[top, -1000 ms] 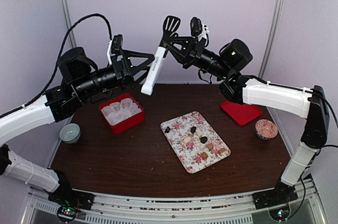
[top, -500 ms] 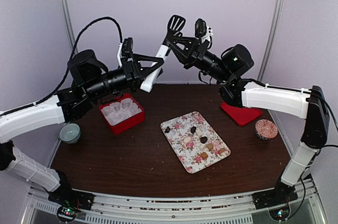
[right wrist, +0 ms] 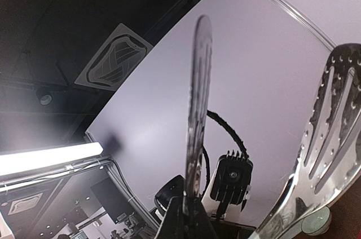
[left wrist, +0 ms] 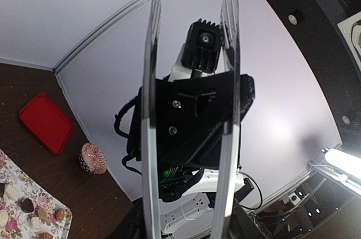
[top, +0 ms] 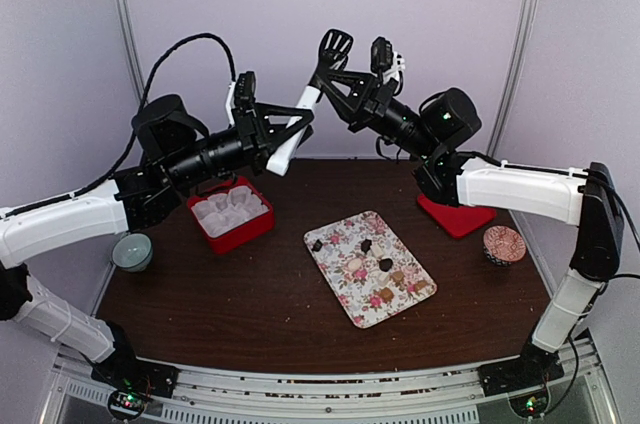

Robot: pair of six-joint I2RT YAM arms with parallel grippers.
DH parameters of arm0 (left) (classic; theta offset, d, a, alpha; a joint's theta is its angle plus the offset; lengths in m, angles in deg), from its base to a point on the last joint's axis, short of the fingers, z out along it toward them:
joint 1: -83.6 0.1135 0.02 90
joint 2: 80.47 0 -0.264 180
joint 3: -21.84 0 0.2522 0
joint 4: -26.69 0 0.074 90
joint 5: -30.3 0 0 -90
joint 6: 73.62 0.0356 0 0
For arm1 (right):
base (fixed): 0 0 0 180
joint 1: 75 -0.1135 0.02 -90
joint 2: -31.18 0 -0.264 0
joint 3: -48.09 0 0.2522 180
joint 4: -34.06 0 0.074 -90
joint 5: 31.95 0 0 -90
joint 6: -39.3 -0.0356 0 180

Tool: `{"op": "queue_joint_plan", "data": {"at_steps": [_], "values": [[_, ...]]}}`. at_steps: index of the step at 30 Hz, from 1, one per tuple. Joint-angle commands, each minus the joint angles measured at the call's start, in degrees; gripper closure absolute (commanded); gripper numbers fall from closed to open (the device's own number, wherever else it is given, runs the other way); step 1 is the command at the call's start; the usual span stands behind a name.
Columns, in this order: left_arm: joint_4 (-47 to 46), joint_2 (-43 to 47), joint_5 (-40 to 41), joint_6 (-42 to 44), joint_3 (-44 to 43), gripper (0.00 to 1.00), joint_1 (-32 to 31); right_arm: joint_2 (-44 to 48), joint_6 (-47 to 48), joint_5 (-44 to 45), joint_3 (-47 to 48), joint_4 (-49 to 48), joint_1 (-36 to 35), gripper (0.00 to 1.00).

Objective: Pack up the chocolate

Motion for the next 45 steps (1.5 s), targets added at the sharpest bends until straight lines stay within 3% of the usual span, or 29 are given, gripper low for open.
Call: {"op": "queue_joint_plan", "data": {"at_steps": [1, 8, 13, 19, 22, 34, 38, 42, 45], "values": [[-6.31, 0.34, -0.56, -0.09, -0.89, 0.59, -0.52, -0.26, 1.77, 0.31, -0.90, -0.54, -0.36, 1.00], [-4.77, 1.15, -0.14, 1.19, -1.04, 0.68, -0.52, -0.55, 2.24, -0.44, -0.43, -0.33, -0.36, 1.00], [0.57, 3.08, 2.00, 4.75, -1.58, 0.71, -0.52, 0.34, 3.85, -1.00, 0.39, 2.30, -0.29, 0.93], [6.43, 4.65, 3.14, 8.23, -1.65, 0.75, -0.52, 2.69, 6.83, -0.99, 0.78, 8.07, 0.54, 0.68], [10.08, 5.46, 3.36, 10.43, -2.21, 0.76, -0.52, 4.50, 7.85, 0.01, 0.16, 10.93, 2.01, 0.60], [29.25, 11.23, 6.01, 23.43, -2.87, 0.77, -0.43, 14.70, 10.81, 4.20, -7.45, 24.00, 11.75, 0.17], [41.89, 12.50, 9.87, 31.62, -4.55, 0.77, -0.43, 20.71, 15.91, 3.47, -10.95, 34.39, 14.66, 0.11], [52.83, 12.15, 13.42, 40.94, -5.64, 0.77, -0.45, 27.26, 26.88, 3.35, -12.11, 53.68, 16.59, 0.05], [55.60, 11.96, 15.31, 45.65, -4.90, 0.76, -0.48, 32.58, 32.53, 3.30, -14.64, 64.38, 18.50, 0.00]]}}
